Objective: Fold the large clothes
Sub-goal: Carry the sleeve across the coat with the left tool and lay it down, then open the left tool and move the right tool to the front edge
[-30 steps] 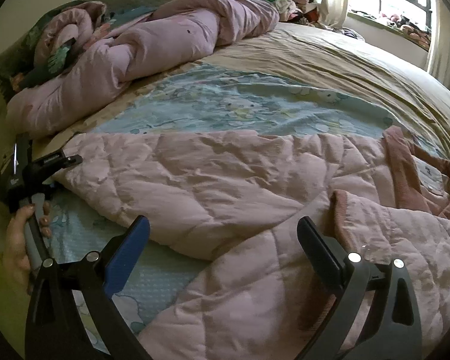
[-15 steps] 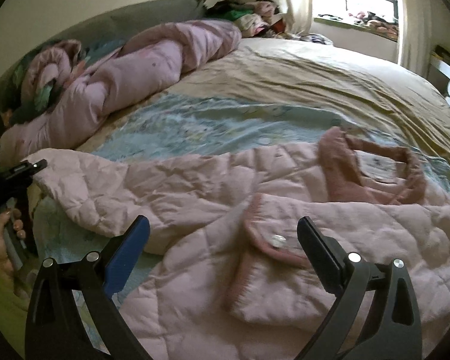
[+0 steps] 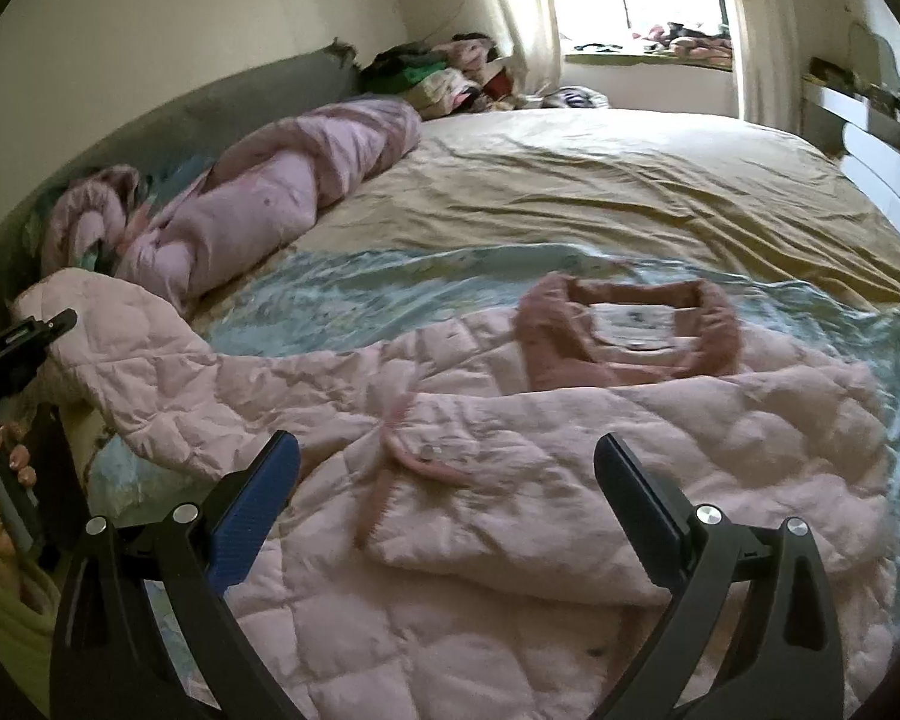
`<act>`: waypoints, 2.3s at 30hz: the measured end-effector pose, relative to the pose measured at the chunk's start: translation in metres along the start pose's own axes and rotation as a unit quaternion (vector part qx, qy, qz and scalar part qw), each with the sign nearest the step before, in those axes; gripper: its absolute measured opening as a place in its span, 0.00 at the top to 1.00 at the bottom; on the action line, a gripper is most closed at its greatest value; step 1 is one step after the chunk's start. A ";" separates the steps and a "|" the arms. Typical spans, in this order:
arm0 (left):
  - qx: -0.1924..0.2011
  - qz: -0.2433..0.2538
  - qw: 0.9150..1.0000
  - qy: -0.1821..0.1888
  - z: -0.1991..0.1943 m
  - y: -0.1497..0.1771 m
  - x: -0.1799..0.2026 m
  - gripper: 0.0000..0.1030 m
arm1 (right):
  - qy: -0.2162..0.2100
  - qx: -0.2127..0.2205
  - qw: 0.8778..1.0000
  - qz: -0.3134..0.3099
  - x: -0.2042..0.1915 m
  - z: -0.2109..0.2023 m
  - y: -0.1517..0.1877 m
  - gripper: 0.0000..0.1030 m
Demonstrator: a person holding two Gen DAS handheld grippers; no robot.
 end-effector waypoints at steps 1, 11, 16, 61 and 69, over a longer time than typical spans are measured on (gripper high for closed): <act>0.001 0.004 1.000 0.004 -0.004 0.000 0.008 0.90 | 0.003 0.004 1.000 0.003 0.005 -0.007 0.001 0.05; 0.025 0.070 0.995 0.066 -0.051 0.007 0.108 0.90 | 0.037 0.044 0.997 0.042 0.065 -0.081 0.014 0.05; 0.023 0.099 0.989 0.104 -0.064 0.020 0.156 0.90 | 0.067 0.058 0.994 0.058 0.096 -0.119 0.026 0.05; -0.112 0.393 0.886 0.220 -0.045 0.324 0.363 0.64 | 0.120 0.036 0.980 0.155 0.235 -0.159 0.078 0.05; -0.138 0.406 0.871 0.240 -0.065 0.327 0.347 0.10 | 0.075 0.007 0.980 0.184 0.230 -0.134 0.074 0.05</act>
Point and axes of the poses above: each gripper's, at about its wrist camera, not at the fingertips, and z roughly the way its jaws point, x to its right, y to its underside, the point moved 3 cm from there along z, roughly the way its jaws point, and after that the axes turned 11 degrees about -y, right-handed, at the moved point
